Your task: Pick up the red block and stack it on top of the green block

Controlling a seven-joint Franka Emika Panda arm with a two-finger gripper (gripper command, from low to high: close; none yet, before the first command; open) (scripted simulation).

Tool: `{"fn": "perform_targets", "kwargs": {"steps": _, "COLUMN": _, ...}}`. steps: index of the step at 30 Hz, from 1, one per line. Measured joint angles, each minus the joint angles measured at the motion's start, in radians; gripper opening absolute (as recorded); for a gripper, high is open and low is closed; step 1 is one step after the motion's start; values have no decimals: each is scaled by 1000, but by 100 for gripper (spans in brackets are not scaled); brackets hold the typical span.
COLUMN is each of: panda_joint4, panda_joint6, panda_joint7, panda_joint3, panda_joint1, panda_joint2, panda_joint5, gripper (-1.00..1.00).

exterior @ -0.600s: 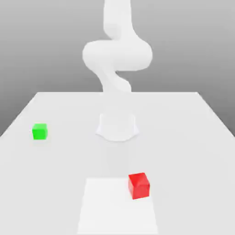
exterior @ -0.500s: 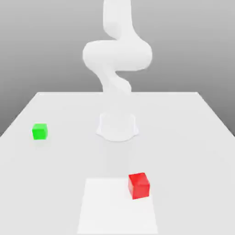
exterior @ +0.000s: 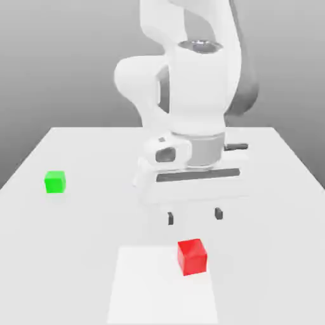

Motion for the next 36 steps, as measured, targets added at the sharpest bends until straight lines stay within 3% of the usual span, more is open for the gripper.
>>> {"fn": "perform_targets", "kwargs": {"steps": 7, "panda_joint4": 14, "panda_joint6": 212, "panda_joint7": 34, "panda_joint3": -38, "panda_joint1": 28, "panda_joint2": 255, "panda_joint5": -51, "gripper": 0}}
{"fn": "perform_targets", "kwargs": {"steps": 8, "panda_joint4": 16, "panda_joint6": 228, "panda_joint7": 37, "panda_joint3": -45, "panda_joint1": 33, "panda_joint2": 273, "panda_joint5": -56, "gripper": -100}}
{"fn": "perform_targets", "kwargs": {"steps": 15, "panda_joint4": 16, "panda_joint6": 224, "panda_joint7": 40, "panda_joint3": -44, "panda_joint1": 33, "panda_joint2": 269, "panda_joint5": -58, "gripper": -100}}
{"fn": "perform_targets", "kwargs": {"steps": 23, "panda_joint4": -21, "panda_joint6": 17, "panda_joint7": 34, "panda_joint3": -48, "panda_joint1": 24, "panda_joint2": 25, "panda_joint5": -12, "gripper": -100}}
{"fn": "perform_targets", "kwargs": {"steps": 36, "panda_joint4": -60, "panda_joint6": -57, "panda_joint7": 580, "panda_joint3": -285, "panda_joint1": -442, "panda_joint2": -101, "panda_joint5": -169, "gripper": -100}}
